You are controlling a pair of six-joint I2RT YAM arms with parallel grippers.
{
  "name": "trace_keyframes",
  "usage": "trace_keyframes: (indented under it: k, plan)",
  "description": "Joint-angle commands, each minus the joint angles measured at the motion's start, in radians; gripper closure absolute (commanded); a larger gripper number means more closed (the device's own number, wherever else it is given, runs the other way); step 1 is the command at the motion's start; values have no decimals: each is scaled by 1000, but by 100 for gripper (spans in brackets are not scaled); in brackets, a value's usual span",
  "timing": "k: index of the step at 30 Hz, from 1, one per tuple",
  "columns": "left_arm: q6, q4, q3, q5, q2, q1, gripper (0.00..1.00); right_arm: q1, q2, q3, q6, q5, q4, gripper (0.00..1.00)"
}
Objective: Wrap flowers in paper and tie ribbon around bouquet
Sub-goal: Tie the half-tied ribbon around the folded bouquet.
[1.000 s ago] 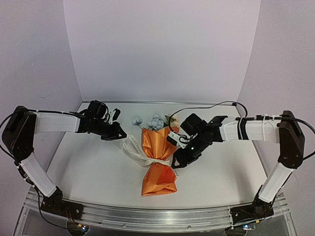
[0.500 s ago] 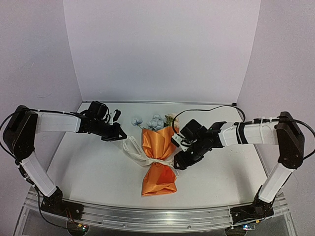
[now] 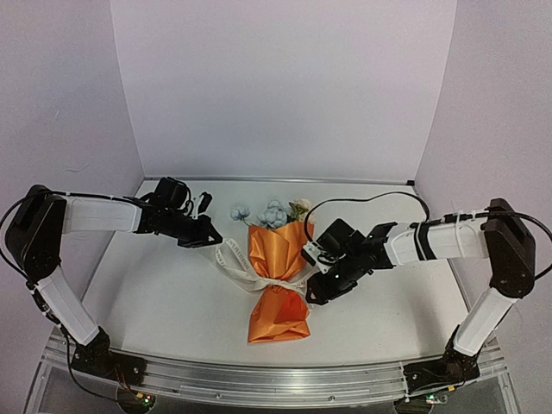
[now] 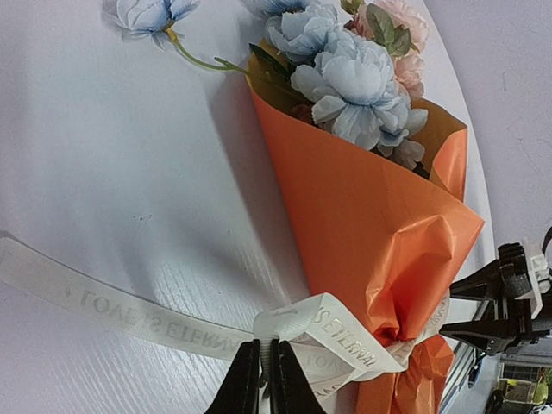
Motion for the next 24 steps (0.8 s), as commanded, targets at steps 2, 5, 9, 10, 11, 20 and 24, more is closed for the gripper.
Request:
trace_keyframes:
  k: [2,5,9,10,11,20,24]
  plan:
    - [-5,16,23,18,5,2,94,32,-43,-31,14,30,30,51]
    - [-6,16,24,18,8,2,94,45,-39,-38,18,51,37,51]
    - [-7,17,23,17,6,2,94,55,-30,-42,29,80,44,51]
    - [-7,16,22,16,6,2,94,56,-24,-41,34,91,48,52]
    - [-8,16,21,16,5,2,94,57,-16,-41,37,99,56,52]
    - [-16,26,10,19,0,2,95,86,61,-9,72,182,126,63]
    - [-18,19,7,-5,-6,2,98,86,27,13,17,238,31,86]
